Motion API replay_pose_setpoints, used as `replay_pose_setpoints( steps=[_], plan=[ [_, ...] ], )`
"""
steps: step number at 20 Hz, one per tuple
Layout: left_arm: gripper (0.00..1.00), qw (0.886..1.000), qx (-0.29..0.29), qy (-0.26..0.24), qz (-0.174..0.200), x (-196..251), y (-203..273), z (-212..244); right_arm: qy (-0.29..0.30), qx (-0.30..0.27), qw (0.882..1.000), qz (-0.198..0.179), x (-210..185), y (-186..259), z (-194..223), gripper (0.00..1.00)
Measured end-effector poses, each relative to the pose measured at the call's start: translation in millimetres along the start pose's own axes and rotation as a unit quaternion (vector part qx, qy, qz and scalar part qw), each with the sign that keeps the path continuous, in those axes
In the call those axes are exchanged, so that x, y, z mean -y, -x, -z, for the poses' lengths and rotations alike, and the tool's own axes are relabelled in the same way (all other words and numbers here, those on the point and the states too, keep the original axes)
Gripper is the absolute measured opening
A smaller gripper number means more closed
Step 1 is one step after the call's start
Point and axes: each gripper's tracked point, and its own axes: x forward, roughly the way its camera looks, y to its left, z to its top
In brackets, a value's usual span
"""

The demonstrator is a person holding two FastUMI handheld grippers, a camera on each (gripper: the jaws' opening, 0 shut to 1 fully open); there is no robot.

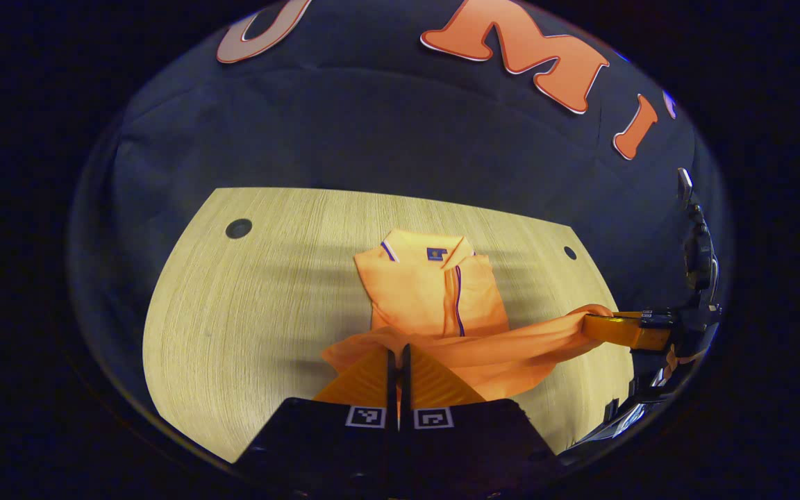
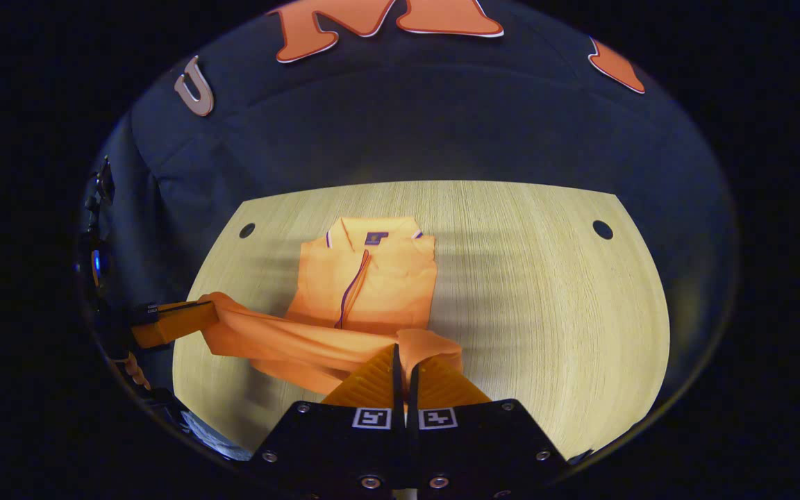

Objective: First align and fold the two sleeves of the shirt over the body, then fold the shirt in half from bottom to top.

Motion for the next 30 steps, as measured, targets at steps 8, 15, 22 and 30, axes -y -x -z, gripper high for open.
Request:
replay_pose_setpoints(
  steps=[8,15,22,30],
  plan=[
    [0.00,1.000,0.016,-0.003,-0.015,-17.9,-86.8,-59.6,-0.005,0.012,1.000,-0.009,14.0,-79.4,-54.9,0.00],
    [0.01,0.999,0.016,0.023,-0.025,-35.0,-149.4,-72.2,-0.047,0.007,0.999,-0.003,27.8,-144.9,-69.5,0.02],
    [0.78,0.998,0.028,0.030,-0.057,-56.8,-154.5,-75.6,-0.036,0.025,0.999,0.023,37.5,-150.9,-73.7,0.67],
    [0.98,0.994,0.089,0.004,-0.061,-46.3,-100.5,-113.0,-0.020,0.091,0.996,0.005,15.0,-94.7,-95.4,0.99]
  ],
)
